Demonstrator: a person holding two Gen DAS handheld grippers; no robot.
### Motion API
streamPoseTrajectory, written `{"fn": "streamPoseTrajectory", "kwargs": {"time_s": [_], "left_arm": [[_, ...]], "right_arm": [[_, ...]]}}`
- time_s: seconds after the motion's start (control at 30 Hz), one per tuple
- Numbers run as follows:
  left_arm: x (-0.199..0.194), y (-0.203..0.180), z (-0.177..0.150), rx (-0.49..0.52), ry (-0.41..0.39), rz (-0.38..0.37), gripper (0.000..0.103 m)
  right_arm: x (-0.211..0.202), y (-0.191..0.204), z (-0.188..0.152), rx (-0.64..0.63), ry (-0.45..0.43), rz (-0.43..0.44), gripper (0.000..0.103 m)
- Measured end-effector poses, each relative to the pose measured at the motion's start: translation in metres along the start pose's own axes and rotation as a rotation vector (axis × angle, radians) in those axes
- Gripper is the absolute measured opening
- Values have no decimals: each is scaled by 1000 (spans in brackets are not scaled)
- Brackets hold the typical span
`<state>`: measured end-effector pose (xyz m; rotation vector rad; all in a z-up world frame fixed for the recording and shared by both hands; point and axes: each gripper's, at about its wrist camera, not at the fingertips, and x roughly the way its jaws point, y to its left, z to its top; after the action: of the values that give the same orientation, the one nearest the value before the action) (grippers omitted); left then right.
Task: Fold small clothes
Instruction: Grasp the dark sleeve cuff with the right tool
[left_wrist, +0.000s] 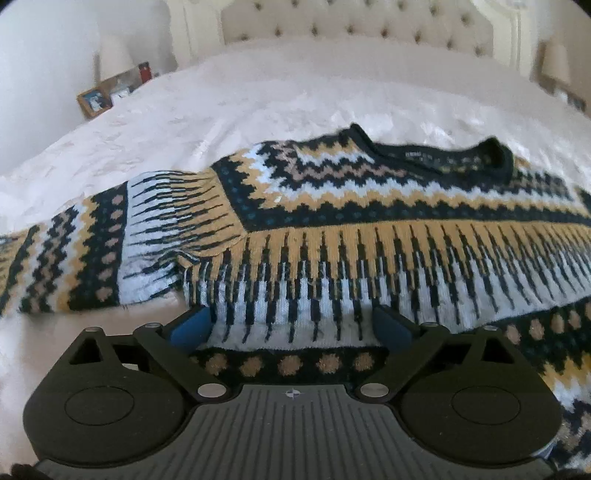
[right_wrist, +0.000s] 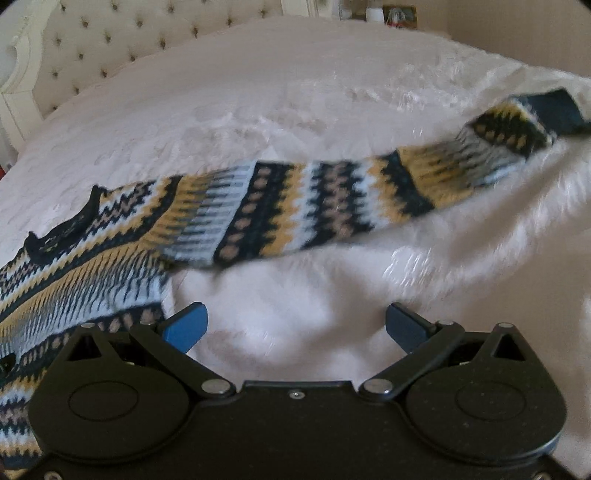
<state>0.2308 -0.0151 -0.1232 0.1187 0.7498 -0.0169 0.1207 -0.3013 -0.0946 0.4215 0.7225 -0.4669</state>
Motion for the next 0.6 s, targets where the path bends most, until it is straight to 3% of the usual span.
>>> {"fn": "streamPoseTrajectory", "kwargs": {"time_s": [0.27,0.6], "left_arm": [[-3,-8,-6,22,-61,48,99],[-3,-4,-6,3,-58,30,99]], "right_arm": [[-1,-29,32,-2,-78,-28,102],[5,-120,76,259,-62,-136,102]]}}
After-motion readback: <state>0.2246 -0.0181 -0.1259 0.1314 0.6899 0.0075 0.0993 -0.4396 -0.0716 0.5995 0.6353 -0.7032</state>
